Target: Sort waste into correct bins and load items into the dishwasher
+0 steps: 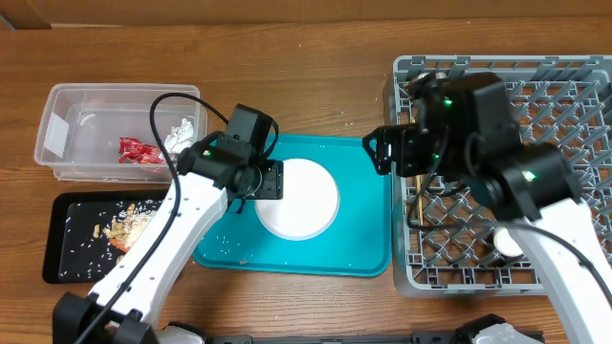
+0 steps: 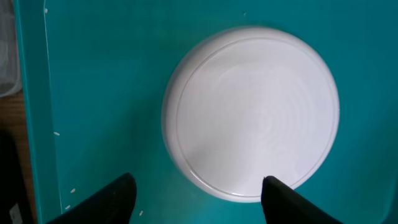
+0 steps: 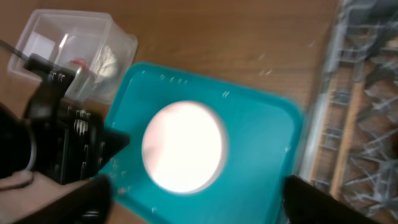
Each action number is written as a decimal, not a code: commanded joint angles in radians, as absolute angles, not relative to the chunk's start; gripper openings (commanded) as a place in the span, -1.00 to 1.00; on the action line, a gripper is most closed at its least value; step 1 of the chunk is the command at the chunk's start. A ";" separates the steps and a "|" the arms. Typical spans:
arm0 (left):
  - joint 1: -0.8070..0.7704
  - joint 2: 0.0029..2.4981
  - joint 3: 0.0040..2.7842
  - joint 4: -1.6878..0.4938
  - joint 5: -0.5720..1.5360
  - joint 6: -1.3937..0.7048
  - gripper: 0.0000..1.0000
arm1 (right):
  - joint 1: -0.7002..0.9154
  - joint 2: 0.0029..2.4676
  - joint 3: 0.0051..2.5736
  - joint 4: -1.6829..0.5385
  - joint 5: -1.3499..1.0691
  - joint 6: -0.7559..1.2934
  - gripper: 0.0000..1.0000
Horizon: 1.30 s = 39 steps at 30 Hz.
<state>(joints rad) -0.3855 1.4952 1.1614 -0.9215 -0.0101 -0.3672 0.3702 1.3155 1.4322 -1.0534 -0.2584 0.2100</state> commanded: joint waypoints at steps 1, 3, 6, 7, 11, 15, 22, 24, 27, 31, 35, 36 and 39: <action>-0.385 1.556 1.174 -0.924 -0.034 -0.382 0.05 | 0.403 1.436 1.372 -1.088 -0.398 0.240 0.50; -0.380 1.584 1.174 -0.923 -0.035 -0.383 -0.06 | 0.421 1.489 1.353 -1.090 -0.412 0.241 0.40; -0.364 1.626 1.174 -0.927 -0.036 -0.410 -0.38 | 0.444 1.578 1.341 -1.097 -0.420 0.287 0.25; -0.358 1.638 1.174 -0.929 -0.036 -0.417 -0.50 | 0.448 1.608 1.341 -1.097 -0.419 0.304 0.21; -0.317 1.686 1.174 -0.926 -0.033 -0.435 -0.86 | 0.451 1.703 1.341 -1.087 -0.368 0.368 -0.07; -0.306 1.712 1.174 -0.924 -0.042 -0.427 -0.85 | 0.451 1.791 1.341 -1.078 -0.335 0.387 -0.10; -0.306 1.772 1.173 -0.922 -0.079 -0.431 -0.79 | 0.451 1.892 1.341 -1.067 -0.296 0.445 -0.24; -0.306 1.798 1.173 -0.919 -0.082 -0.443 -0.84 | 0.451 1.912 1.341 -1.058 -0.289 0.447 -0.27; -0.306 1.838 1.173 -0.905 -0.078 -0.451 -0.90 | 0.452 1.941 1.341 -1.048 -0.288 0.447 -0.27; -0.306 1.866 1.173 -0.887 -0.078 -0.450 -0.89 | 0.469 1.969 1.340 -1.018 -0.288 0.447 -0.25; -0.306 1.877 1.173 -0.863 -0.077 -0.449 -0.87 | 0.505 2.009 1.341 -0.991 -0.289 0.449 -0.21; -0.307 1.877 1.173 -0.860 -0.078 -0.449 -0.87 | 0.513 2.020 1.340 -0.989 -0.289 0.450 -0.17; -0.308 1.877 1.173 -0.839 -0.024 -0.411 -0.88 | 0.533 2.068 1.341 -0.980 -0.294 0.458 -0.16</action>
<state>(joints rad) -0.3054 1.8629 1.1614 -0.8616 -0.0719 -0.4385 0.5110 2.0148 1.3384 -0.9939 -0.2916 0.4454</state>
